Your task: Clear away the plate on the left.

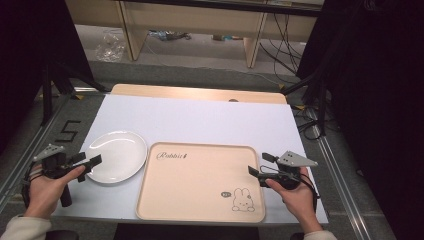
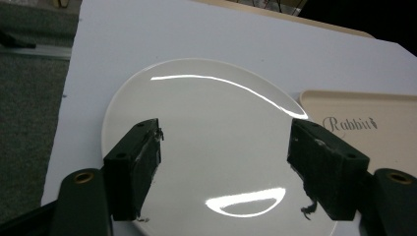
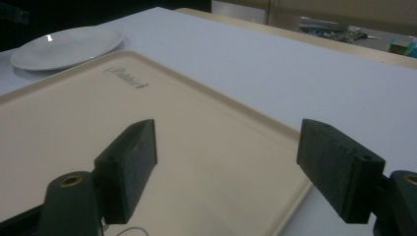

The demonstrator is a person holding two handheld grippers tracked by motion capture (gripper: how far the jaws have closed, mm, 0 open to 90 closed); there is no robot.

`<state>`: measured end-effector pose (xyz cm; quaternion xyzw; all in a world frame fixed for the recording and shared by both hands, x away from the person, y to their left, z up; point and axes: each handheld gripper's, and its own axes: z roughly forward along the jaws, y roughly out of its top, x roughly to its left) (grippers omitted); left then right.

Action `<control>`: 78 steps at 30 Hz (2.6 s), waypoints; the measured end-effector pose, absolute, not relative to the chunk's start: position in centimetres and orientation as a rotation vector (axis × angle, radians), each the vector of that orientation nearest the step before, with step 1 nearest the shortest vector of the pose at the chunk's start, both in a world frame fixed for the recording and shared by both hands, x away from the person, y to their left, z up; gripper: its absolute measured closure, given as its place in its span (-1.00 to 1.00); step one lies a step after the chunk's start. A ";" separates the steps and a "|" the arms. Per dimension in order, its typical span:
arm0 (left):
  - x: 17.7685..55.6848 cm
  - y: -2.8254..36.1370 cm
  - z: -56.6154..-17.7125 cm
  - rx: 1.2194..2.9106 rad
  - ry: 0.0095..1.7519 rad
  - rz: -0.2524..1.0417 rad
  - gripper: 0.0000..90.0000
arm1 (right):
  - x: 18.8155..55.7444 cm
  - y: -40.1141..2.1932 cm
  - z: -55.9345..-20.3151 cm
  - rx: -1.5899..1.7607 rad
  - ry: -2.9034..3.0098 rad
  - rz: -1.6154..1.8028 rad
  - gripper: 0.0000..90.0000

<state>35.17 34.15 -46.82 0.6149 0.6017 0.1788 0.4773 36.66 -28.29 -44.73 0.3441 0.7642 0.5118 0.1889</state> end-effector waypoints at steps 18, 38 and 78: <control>35.2 34.9 -46.8 1.468 1.270 0.458 -0.35 | 36.7 -28.3 -44.7 0.966 2.150 1.430 -0.47; 35.6 37.8 -49.5 1.283 1.734 0.144 -0.07 | 36.6 -28.4 -44.6 0.965 2.166 1.399 -0.46; 36.2 39.8 -52.1 0.983 1.758 -0.121 0.87 | 36.7 -28.4 -44.6 0.949 2.161 1.363 -0.45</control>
